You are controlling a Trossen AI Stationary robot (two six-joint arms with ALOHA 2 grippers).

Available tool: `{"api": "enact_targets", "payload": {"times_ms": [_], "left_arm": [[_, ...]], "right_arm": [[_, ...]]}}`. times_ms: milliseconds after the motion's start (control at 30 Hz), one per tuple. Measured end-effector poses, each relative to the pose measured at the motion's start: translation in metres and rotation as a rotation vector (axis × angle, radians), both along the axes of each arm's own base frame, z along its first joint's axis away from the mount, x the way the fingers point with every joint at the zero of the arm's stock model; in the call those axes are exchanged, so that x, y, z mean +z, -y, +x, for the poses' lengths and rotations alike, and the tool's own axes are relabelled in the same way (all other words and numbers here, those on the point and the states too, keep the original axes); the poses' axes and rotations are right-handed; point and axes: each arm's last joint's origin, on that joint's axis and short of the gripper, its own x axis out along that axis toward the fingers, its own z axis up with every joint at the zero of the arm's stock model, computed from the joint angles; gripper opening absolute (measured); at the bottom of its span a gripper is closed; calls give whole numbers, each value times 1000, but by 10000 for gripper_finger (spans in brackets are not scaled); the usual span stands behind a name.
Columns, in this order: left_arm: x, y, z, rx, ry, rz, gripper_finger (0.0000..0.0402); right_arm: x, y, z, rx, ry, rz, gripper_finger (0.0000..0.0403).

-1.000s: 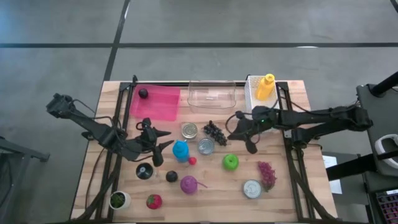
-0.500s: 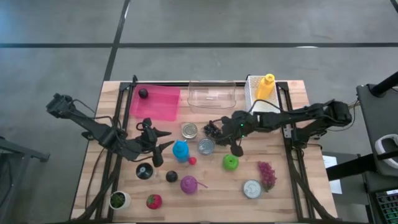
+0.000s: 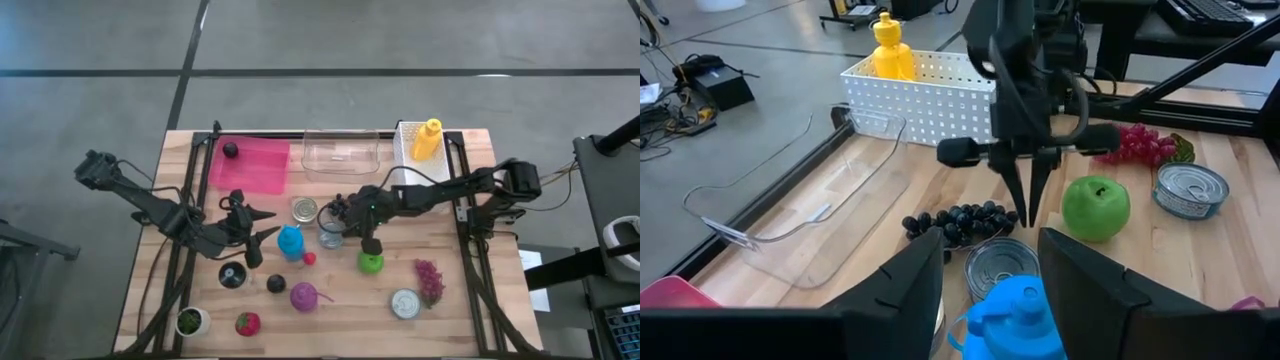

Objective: Pick & Place Food Item
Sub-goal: Adjust the green apple on the table

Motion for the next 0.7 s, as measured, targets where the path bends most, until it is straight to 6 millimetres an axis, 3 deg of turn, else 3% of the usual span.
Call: {"api": "enact_targets", "payload": {"times_ms": [167, 300, 500, 700], "left_arm": [[0, 0, 0, 0, -1, 1, 170], [0, 0, 0, 0, -2, 1, 168], [-2, 0, 0, 0, -7, 5, 170], [-2, 0, 0, -1, -8, 7, 169]], "right_arm": [[4, 1, 14, 2, 3, -3, 22], [-2, -1, 18, 28, -110, -16, 22], [-1, -8, 15, 76, -225, -32, 22], [14, -15, 6, 109, -234, -37, 22]]}}
